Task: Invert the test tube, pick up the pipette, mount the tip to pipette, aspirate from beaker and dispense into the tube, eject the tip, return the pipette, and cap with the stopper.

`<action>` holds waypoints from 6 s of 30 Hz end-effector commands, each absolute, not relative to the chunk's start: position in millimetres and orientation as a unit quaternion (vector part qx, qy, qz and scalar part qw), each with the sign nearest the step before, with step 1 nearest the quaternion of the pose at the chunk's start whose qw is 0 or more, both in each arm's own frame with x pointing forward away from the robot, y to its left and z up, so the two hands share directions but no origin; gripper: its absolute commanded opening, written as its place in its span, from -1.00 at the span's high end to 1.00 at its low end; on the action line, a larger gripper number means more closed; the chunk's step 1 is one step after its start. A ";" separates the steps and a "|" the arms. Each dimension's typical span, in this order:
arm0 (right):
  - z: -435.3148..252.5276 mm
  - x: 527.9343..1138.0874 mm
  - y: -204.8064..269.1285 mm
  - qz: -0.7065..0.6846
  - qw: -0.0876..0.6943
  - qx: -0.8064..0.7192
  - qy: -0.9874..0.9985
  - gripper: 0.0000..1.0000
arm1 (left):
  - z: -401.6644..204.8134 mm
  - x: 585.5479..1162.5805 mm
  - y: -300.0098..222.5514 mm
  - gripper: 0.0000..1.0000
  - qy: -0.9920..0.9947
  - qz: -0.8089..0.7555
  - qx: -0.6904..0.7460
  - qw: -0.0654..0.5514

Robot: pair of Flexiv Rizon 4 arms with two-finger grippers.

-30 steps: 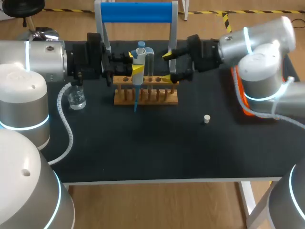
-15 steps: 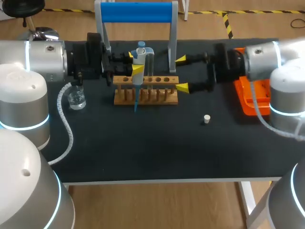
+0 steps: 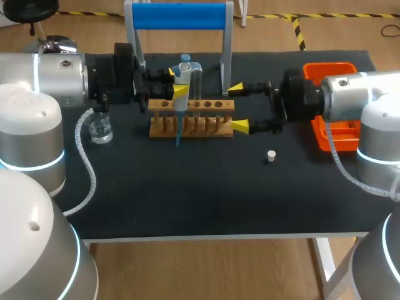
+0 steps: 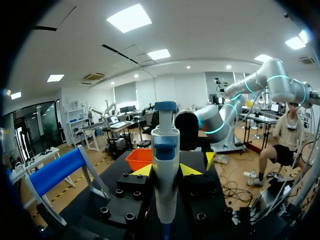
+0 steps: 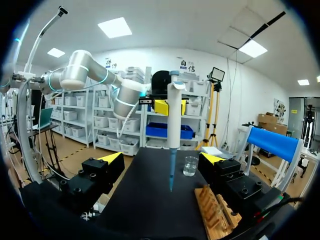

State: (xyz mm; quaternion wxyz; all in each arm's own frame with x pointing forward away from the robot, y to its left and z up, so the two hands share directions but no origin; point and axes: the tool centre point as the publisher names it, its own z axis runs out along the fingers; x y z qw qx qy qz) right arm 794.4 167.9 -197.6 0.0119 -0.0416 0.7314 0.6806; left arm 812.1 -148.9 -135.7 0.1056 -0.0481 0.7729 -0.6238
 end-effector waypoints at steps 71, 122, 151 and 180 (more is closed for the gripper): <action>-184.7 812.0 286.6 0.709 -0.038 -0.040 0.703 0.16 | -135.9 812.4 -149.7 1.00 0.773 -0.624 -0.048 0.107; -173.4 859.2 62.9 0.684 -0.032 -0.065 0.726 1.00 | -135.9 812.4 -149.7 -1.00 0.773 -0.624 -0.048 0.107; -140.3 890.9 -87.2 0.668 0.012 -0.056 0.742 1.00 | -135.9 812.4 -149.7 -1.00 0.773 -0.624 -0.048 0.107; -171.2 937.8 -146.3 0.673 -0.004 -0.037 0.739 1.00 | -135.9 812.4 -149.7 -1.00 0.773 -0.624 -0.048 0.107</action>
